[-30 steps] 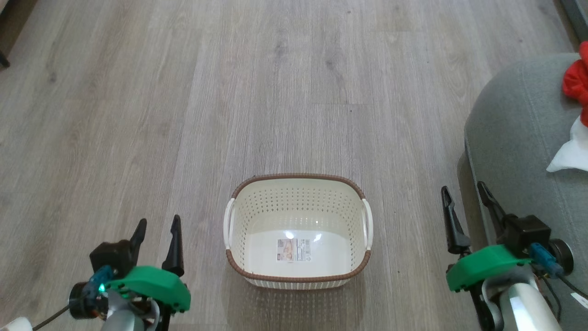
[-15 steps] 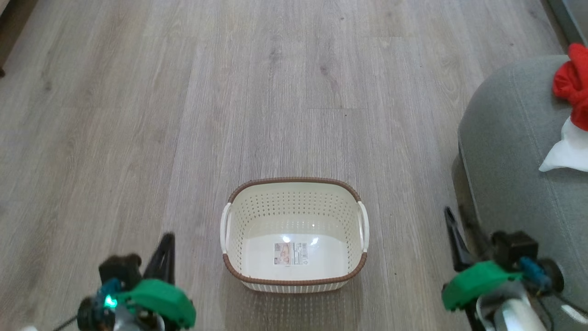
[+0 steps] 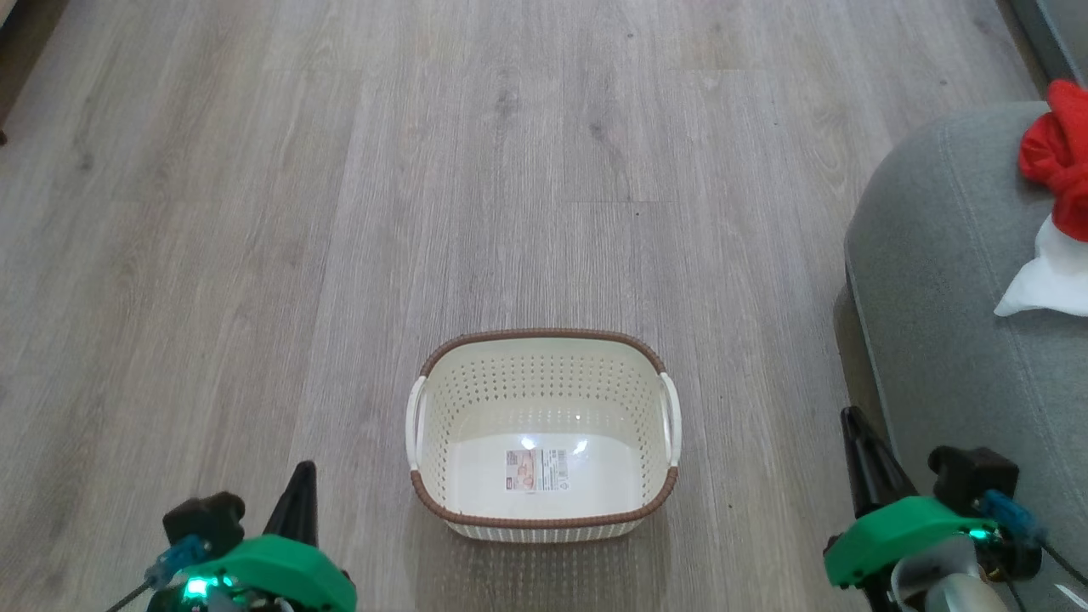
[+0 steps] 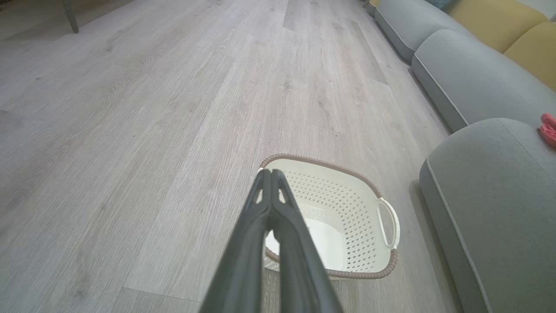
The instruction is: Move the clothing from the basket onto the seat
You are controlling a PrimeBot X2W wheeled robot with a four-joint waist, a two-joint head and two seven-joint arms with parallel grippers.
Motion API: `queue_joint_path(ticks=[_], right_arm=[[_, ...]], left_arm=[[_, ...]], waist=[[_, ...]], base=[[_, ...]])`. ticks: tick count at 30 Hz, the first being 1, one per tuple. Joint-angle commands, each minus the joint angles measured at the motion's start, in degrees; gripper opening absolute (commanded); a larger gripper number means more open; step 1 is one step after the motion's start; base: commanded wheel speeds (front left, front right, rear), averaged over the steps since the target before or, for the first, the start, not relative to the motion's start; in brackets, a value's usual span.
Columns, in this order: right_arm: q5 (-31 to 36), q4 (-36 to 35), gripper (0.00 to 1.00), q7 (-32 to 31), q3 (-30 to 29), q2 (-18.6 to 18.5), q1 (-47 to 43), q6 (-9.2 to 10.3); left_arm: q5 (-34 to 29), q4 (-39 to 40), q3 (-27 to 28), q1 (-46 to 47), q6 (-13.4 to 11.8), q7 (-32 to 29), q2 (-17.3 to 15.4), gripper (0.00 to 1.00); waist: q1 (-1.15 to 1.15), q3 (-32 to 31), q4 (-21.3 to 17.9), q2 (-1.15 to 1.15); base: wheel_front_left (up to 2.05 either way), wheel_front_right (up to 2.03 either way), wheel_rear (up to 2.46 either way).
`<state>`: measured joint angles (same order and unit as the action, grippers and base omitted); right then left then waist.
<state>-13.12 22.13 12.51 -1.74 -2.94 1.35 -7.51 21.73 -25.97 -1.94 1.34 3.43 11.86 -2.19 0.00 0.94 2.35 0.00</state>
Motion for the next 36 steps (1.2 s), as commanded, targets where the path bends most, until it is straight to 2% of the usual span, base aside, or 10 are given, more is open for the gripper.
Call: queue_joint_path(ticks=[1, 36], right_arm=[[-2.49, -2.30, 0.00, -0.63, -0.36, -0.02, 2.27, 0.00], [-26.29, -4.15, 0.00, -6.31, -1.70, 0.00, 3.03, 0.01]], left_arm=[[2.17, 2.27, 0.73, 2.62, 0.44, -0.43, -0.16, 0.00], [23.40, 5.32, 3.10, 3.27, 1.57, -5.96, -0.33, 0.00]], waist=[[0.00, -0.01, -0.05, 0.00], [0.00, -0.25, -0.76, 0.00]], base=[[0.00, 0.00, 0.00], [0.00, 0.00, 0.00]])
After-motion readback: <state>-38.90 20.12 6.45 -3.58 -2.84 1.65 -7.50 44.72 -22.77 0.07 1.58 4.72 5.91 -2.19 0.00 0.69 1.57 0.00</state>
